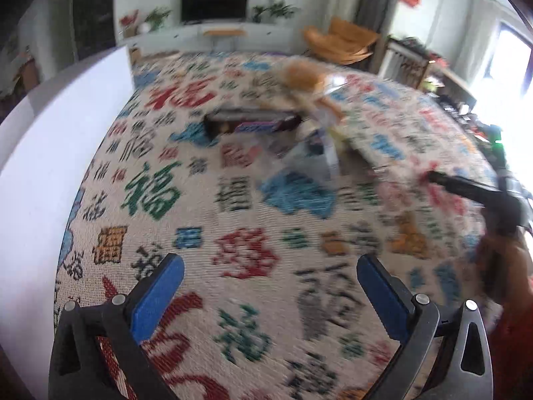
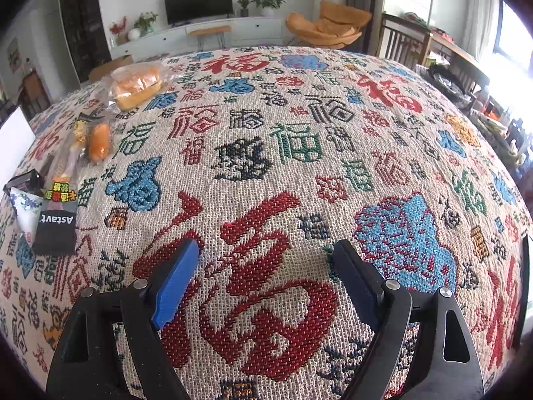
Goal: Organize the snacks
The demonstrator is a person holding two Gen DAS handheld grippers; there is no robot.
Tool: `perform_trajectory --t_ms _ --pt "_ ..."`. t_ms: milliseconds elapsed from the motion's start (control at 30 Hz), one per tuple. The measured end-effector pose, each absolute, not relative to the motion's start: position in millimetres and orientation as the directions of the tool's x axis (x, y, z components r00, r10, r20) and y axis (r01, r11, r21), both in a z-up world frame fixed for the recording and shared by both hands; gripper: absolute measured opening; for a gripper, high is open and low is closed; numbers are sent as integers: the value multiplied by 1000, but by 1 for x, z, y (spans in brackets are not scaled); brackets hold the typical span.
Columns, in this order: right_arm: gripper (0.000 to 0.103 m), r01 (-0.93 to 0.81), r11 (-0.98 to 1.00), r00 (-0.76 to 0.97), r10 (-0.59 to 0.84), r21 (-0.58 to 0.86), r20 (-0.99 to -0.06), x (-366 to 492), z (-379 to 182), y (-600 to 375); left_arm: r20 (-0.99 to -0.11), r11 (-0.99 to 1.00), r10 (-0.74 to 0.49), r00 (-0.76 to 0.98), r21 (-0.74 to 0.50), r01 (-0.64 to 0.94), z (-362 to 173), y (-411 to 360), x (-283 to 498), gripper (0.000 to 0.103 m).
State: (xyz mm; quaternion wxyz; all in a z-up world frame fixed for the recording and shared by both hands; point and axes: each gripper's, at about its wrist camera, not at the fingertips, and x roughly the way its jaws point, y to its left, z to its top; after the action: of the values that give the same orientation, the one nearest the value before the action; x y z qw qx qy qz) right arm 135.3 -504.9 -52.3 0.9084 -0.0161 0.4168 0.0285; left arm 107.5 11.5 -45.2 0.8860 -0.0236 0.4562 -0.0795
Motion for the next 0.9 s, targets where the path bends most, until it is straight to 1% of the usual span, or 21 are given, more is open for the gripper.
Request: perform_trajectory --t_ms 100,167,267,300,500,900 --pt "86 -65 998 651 38 -5 -758 135 -52 -505 -814 994 -105 571 -80 69 -57 17 127 102" --pt "86 -65 998 651 40 -3 -758 135 -52 -505 -820 997 -72 568 -49 55 -61 18 142 102" --pt "86 -65 998 651 39 -4 -758 135 -52 -505 -833 998 -53 551 -34 45 -64 31 154 102" --pt "86 -65 998 651 39 -4 -758 135 -52 -505 -821 999 -33 570 -10 42 -66 31 155 103" --pt "86 -64 998 651 39 -4 -758 135 -52 -505 -809 999 -36 587 -22 32 -65 44 151 103" --pt "86 -64 998 651 39 -3 -758 135 -52 -505 -811 999 -30 585 -14 31 -64 42 150 103"
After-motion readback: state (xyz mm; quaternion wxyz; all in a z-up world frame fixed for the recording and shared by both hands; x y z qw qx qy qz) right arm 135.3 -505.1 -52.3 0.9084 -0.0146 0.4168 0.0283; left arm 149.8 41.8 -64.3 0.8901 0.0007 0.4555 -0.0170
